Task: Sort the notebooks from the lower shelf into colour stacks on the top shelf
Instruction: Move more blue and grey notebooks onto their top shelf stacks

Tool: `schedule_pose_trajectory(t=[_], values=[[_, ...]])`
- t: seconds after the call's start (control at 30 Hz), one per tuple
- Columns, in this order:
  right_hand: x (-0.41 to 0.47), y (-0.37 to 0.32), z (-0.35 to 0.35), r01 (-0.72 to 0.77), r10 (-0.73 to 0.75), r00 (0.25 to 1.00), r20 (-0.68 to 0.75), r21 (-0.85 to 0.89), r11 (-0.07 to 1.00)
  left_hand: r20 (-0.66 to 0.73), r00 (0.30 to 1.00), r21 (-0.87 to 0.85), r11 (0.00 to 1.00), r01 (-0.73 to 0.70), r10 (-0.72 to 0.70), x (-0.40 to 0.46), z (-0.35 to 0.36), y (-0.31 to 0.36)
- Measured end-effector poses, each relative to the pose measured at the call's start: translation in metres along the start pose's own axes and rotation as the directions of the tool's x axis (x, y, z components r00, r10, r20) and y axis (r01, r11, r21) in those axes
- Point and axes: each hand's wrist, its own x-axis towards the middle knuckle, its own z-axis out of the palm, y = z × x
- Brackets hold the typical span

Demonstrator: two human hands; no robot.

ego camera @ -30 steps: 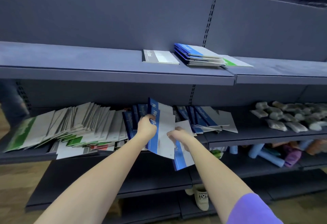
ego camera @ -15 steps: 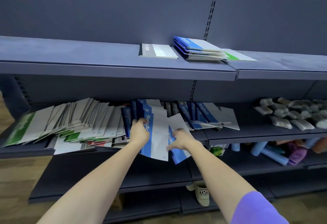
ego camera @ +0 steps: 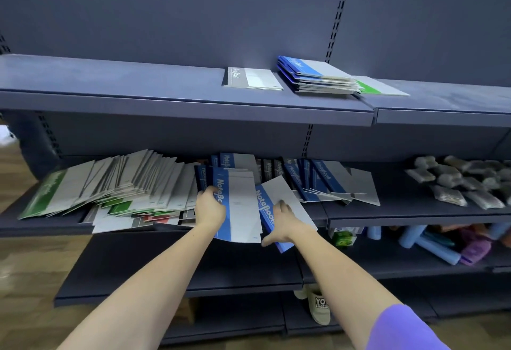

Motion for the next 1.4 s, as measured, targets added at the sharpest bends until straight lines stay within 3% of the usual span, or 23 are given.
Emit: schedule_pose_trajectory(t=[0.13, 0.2, 0.3, 0.4, 0.5, 0.6, 0.73, 0.87, 0.97, 1.1, 1.2, 1.4], values=[[0.000, -0.007, 0.011, -0.018, 0.020, 0.990, -0.142, 0.012, 1.000, -0.010, 0.999, -0.034, 0.999, 0.034, -0.034, -0.005, -0.004, -0.002], [-0.004, -0.008, 0.008, -0.030, 0.061, 0.971, -0.232, 0.138, 0.990, -0.018, 0.998, -0.027, 0.998, 0.057, -0.058, -0.007, -0.007, -0.006], [-0.011, -0.011, -0.007, -0.079, 0.241, 0.909, -0.340, 0.427, 0.901, -0.039, 0.995, -0.013, 0.996, 0.094, -0.094, -0.010, -0.013, -0.006], [-0.019, -0.028, -0.023, -0.036, 0.236, 0.893, -0.383, 0.462, 0.886, -0.057, 0.993, -0.018, 0.995, 0.102, -0.103, -0.014, -0.015, 0.001], [-0.028, -0.059, -0.025, 0.113, 0.000, 0.965, -0.263, 0.414, 0.903, -0.001, 0.984, -0.156, 0.972, 0.176, -0.178, -0.018, -0.014, 0.015], [-0.033, -0.080, -0.019, 0.186, -0.155, 0.982, -0.105, 0.466, 0.865, 0.086, 0.970, -0.272, 0.931, 0.242, -0.227, -0.015, -0.009, 0.019], [-0.042, -0.083, -0.029, 0.217, -0.209, 0.975, -0.073, 0.495, 0.842, 0.225, 0.935, -0.450, 0.821, 0.351, -0.275, -0.012, -0.005, 0.015], [-0.044, -0.075, -0.038, 0.200, -0.194, 0.978, -0.071, 0.566, 0.800, 0.290, 0.935, -0.483, 0.813, 0.325, -0.202, -0.019, -0.011, 0.029], [-0.042, -0.062, -0.042, 0.148, -0.097, 0.989, -0.115, 0.633, 0.760, 0.298, 0.942, -0.420, 0.864, 0.276, -0.156, -0.023, -0.017, 0.038], [-0.043, -0.024, -0.051, -0.036, 0.194, 0.967, -0.166, 0.662, 0.748, 0.373, 0.928, -0.297, 0.948, 0.113, 0.006, -0.030, -0.029, 0.066], [-0.049, -0.001, -0.063, -0.157, 0.387, 0.920, -0.066, 0.842, 0.516, 0.421, 0.894, -0.350, 0.937, 0.002, 0.155, -0.039, -0.031, 0.095], [-0.074, 0.034, -0.085, -0.060, 0.552, 0.830, -0.082, 0.971, 0.233, 0.477, 0.786, -0.413, 0.889, -0.196, 0.394, -0.054, -0.014, 0.157]])
